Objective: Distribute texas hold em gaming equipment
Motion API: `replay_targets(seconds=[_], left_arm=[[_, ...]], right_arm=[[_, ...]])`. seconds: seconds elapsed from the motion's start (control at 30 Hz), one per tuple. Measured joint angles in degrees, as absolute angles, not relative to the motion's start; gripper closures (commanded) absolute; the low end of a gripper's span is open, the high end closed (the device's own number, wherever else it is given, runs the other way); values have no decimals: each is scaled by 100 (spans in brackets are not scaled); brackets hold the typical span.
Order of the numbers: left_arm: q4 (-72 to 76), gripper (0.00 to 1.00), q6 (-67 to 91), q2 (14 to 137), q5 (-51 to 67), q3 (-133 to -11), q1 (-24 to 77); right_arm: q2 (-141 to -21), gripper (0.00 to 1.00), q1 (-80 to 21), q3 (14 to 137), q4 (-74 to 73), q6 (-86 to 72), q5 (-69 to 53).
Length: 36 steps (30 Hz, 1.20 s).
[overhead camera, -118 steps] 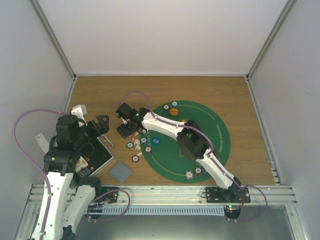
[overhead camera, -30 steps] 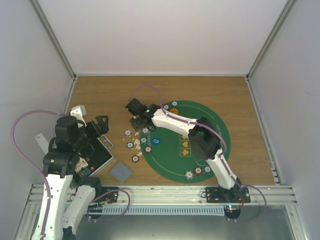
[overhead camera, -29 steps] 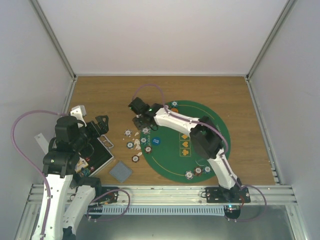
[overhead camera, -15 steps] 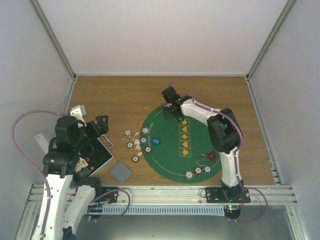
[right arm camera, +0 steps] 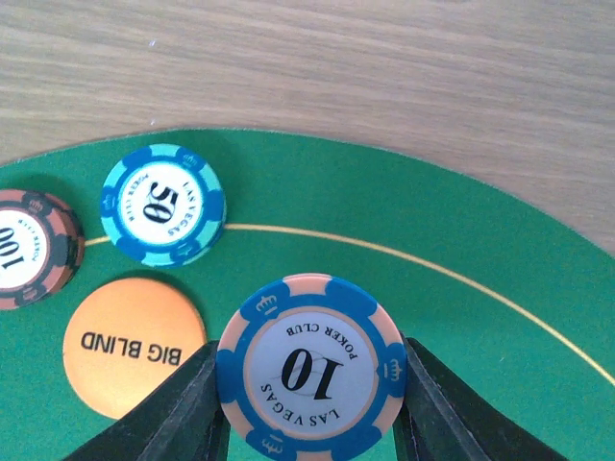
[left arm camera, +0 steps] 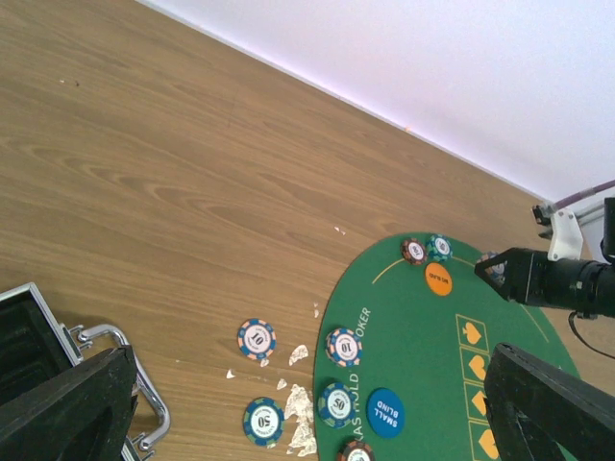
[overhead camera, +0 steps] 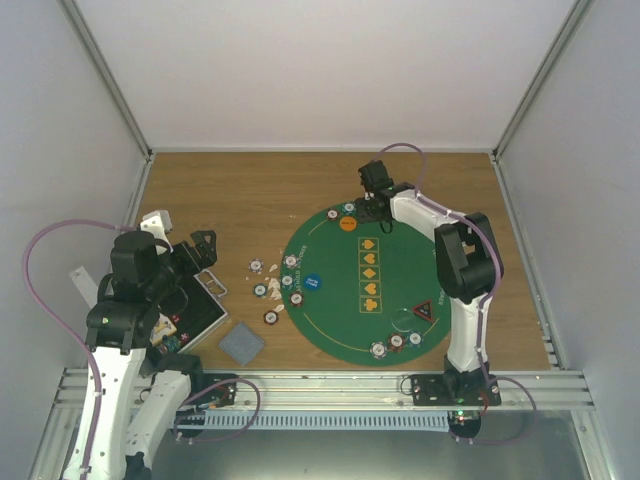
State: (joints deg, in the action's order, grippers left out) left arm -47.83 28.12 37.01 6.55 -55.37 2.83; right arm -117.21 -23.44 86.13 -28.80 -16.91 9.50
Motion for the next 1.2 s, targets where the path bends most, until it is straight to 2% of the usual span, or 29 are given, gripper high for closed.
replay_targets(seconds=[1.0, 1.2], left_arm=[[-4781, 1, 2923, 3708, 611, -5537, 283], [-4781, 1, 2923, 3708, 611, -5537, 283]], right_arm=[[-12394, 67, -2119, 8899, -2497, -1223, 235], [-12519, 64, -2119, 9004, -2495, -1179, 222]])
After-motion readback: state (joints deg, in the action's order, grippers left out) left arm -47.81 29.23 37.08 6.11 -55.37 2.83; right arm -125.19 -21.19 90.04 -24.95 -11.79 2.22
